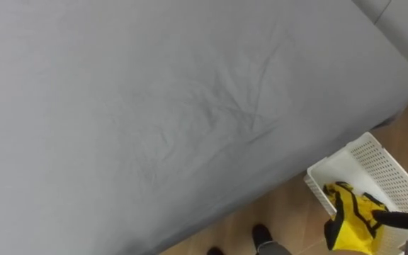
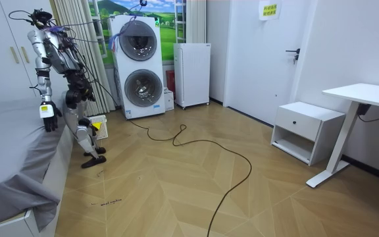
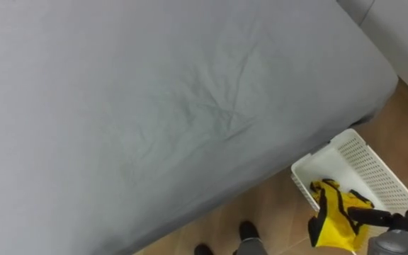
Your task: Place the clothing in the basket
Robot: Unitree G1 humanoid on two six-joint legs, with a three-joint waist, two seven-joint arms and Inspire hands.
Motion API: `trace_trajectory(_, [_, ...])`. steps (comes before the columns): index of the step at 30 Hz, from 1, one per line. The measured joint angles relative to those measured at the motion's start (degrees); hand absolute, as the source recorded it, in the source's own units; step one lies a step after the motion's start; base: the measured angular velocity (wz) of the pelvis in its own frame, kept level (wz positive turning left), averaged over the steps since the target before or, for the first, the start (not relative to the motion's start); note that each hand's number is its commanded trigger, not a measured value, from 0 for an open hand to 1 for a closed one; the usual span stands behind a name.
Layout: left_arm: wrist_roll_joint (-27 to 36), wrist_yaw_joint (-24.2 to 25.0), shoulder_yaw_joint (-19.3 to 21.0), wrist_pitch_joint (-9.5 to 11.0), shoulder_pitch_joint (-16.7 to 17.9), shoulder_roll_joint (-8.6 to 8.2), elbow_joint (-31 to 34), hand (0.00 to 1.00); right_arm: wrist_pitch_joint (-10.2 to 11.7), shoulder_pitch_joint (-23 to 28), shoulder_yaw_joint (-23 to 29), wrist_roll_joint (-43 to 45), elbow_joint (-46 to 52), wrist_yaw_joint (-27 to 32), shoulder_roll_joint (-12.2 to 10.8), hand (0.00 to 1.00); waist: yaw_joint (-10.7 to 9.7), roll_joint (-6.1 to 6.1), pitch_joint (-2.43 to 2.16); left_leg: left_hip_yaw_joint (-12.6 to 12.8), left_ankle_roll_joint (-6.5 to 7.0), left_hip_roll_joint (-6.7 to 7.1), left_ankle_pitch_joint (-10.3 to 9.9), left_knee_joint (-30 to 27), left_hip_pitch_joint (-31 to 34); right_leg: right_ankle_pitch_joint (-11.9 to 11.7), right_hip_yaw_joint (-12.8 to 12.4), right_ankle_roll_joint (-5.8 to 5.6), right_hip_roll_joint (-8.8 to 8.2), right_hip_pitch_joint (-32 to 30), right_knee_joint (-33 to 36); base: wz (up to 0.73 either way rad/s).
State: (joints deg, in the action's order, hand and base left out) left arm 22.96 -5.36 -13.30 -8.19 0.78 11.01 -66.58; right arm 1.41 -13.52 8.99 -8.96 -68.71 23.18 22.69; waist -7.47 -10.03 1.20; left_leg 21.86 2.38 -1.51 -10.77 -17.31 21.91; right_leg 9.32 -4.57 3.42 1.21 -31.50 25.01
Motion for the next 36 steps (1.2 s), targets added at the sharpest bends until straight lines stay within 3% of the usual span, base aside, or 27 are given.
trace_trajectory(7, [-0.06, 1.17, 0.06, 1.72, 1.21, 0.78, 0.20, 0.00, 0.04, 0.69, 0.01, 0.33, -0.07, -0.10, -0.40, 0.00, 0.22, 1.04, 0.17, -0.28, 0.00, -0.23, 0.00, 0.69, -2.47, 0.11, 1.36, 0.10, -0.06, 3.19, -1.44, 0.08])
trace_trajectory(9, [-0.21, 1.62, 0.48, 2.14, 1.64, 1.20, 0.25, 0.00, 0.37, 2.67, -1.11, 0.24, 0.04, -0.72, -0.55, 0.00, 0.81, 1.89, 0.16, -0.37, -0.01, -0.46, 0.00, 1.07, -4.31, 0.19, 2.33, 0.21, -0.09, 5.68, -2.45, 0.16])
trace_trajectory(15, [-5.73, 2.60, 4.12, 3.27, 3.02, 1.33, 0.77, 0.00, 0.40, 7.59, -2.01, 0.03, 0.16, -3.23, -4.11, 0.00, 1.92, 3.86, -0.61, -2.37, -0.08, -0.80, 0.03, 2.05, -9.20, 0.07, 6.89, 0.53, -0.21, 14.28, -7.71, 0.37])
trace_trajectory(17, [-8.14, 2.61, 4.13, 3.37, 3.13, 1.30, 1.04, 0.00, 0.39, 8.46, -3.24, -0.02, 0.22, -3.76, -4.90, 0.00, 2.14, 4.34, -0.76, -4.04, -0.11, -0.73, 0.05, 2.57, -10.80, 0.01, 8.60, 0.55, -0.41, 17.03, -9.24, 0.49])
trace_trajectory(18, [-9.12, 2.60, 4.19, 3.50, 3.37, 1.32, 1.73, 0.00, 0.39, 8.85, -3.92, -0.64, 0.28, -4.34, -5.42, 0.00, 2.43, 4.63, -1.05, -4.81, -0.21, -0.60, 0.10, 3.29, -11.78, 0.01, 9.85, 0.52, -0.55, 18.76, -10.44, 0.49])
trace_trajectory(22, [-11.66, 2.14, 4.33, 3.65, 3.29, 1.24, 2.47, 0.00, 0.35, 10.14, -6.63, -1.91, 0.89, -5.95, -7.70, 0.00, 3.88, 6.46, -1.27, -5.21, -0.43, -0.30, 0.24, 4.90, -14.90, 0.10, 12.49, 0.38, -0.81, 22.98, -13.08, 0.44])
trace_trajectory(26, [-14.16, 1.86, 4.83, 3.68, 4.10, 0.99, 3.26, 0.00, -0.29, 11.78, -8.02, -1.52, 1.43, -7.16, -10.53, 0.00, 4.63, 8.37, -1.10, -7.18, -0.47, 0.49, 0.27, 6.15, -18.71, 0.51, 15.12, -0.19, -1.28, 28.68, -15.67, 0.37])
trace_trajectory(29, [-16.34, 0.76, 6.41, 3.86, 4.35, 0.59, 3.52, 0.00, -0.28, 14.19, -9.44, -1.46, 1.62, -8.57, -10.71, 0.00, 4.91, 9.76, -1.15, -7.89, -0.47, 0.78, 0.27, 6.70, -19.54, 0.66, 16.11, -0.35, -1.39, 30.32, -16.37, 0.22])
trace_trajectory(34, [-16.35, -1.43, 6.42, 3.96, 4.20, -0.56, 3.43, 0.00, -0.37, 14.59, -12.34, -1.48, 1.51, -9.62, -11.10, 0.00, 5.35, 10.21, -0.89, -9.02, -0.47, 1.12, 0.27, 6.75, -19.65, 0.74, 16.88, -0.49, -1.64, 30.92, -16.42, 0.06])
trace_trajectory(36, [-16.75, -1.90, 6.96, 4.59, 4.10, -1.27, 2.94, 0.00, -0.87, 14.66, -12.28, -1.43, 1.15, -9.65, -11.44, 0.00, 5.91, 10.33, -0.55, -9.65, -0.46, 1.30, 0.27, 7.53, -20.70, 0.89, 17.35, -0.60, -1.69, 31.71, -16.44, 0.07])
